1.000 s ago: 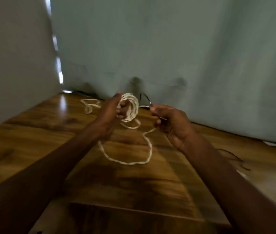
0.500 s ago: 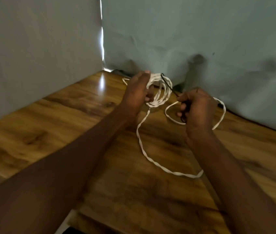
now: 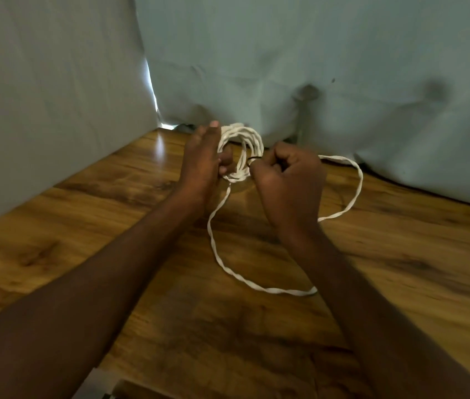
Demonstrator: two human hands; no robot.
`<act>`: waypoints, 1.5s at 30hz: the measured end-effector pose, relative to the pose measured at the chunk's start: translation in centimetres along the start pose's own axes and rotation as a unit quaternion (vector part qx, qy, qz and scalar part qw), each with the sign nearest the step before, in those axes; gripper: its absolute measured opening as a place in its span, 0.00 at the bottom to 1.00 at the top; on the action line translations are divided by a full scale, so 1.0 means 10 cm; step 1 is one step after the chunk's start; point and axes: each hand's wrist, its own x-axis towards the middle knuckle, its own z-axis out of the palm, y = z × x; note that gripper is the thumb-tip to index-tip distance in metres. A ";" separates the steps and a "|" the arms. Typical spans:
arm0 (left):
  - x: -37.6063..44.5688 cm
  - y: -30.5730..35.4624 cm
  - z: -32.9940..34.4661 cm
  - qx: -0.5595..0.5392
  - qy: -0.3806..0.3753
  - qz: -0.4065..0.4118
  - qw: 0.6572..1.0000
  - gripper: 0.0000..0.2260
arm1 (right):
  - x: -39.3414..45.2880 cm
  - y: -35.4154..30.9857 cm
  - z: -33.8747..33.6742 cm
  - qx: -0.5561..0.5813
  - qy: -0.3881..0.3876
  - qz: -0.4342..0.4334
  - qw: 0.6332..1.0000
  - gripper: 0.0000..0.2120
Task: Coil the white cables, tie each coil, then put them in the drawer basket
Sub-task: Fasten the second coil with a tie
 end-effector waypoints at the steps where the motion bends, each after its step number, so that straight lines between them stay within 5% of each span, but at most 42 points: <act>1: -0.03 0.00 0.02 0.029 -0.017 0.013 0.999 0.11 | 0.00 0.01 0.03 0.028 -0.014 0.066 0.997 0.08; 5: -0.11 -0.01 0.10 0.098 -0.065 0.044 0.992 0.10 | 0.05 -0.09 -0.03 0.217 -0.060 0.361 0.905 0.04; 11: -0.21 0.07 0.14 0.160 -0.120 0.092 0.975 0.11 | 0.06 -0.16 -0.06 0.371 -0.078 0.512 0.771 0.05; 15: -0.19 0.06 0.12 0.126 -0.141 0.005 0.982 0.07 | 0.04 -0.17 -0.05 0.497 -0.069 0.558 0.661 0.09; 22: -0.19 0.09 0.12 0.108 -0.148 0.024 0.983 0.08 | 0.06 -0.20 -0.08 0.574 -0.115 0.517 0.625 0.29; 27: -0.17 0.10 0.12 0.117 -0.104 0.004 0.988 0.10 | 0.02 -0.20 -0.05 0.600 -0.146 0.503 0.606 0.18; 31: -0.18 0.07 0.12 0.141 -0.076 -0.034 0.986 0.13 | -0.02 -0.18 -0.02 0.604 -0.128 0.501 0.607 0.13; 35: -0.18 0.08 0.13 0.160 -0.062 0.045 0.984 0.13 | -0.01 -0.18 -0.01 0.555 -0.154 0.503 0.645 0.14; 37: -0.16 0.10 0.09 0.184 -0.024 0.089 0.979 0.13 | 0.00 -0.23 -0.01 0.496 -0.184 0.493 0.690 0.11; 41: -0.09 0.17 -0.04 0.217 0.029 0.119 0.968 0.14 | 0.02 -0.26 -0.06 0.226 -0.184 0.356 0.888 0.07; 43: -0.04 0.18 -0.11 0.227 0.040 0.127 0.965 0.15 | 0.05 -0.25 -0.10 0.231 -0.163 0.311 0.907 0.07; 45: 0.00 0.18 -0.17 0.226 0.053 0.129 0.964 0.15 | 0.08 -0.24 -0.15 0.312 -0.185 0.325 0.873 0.08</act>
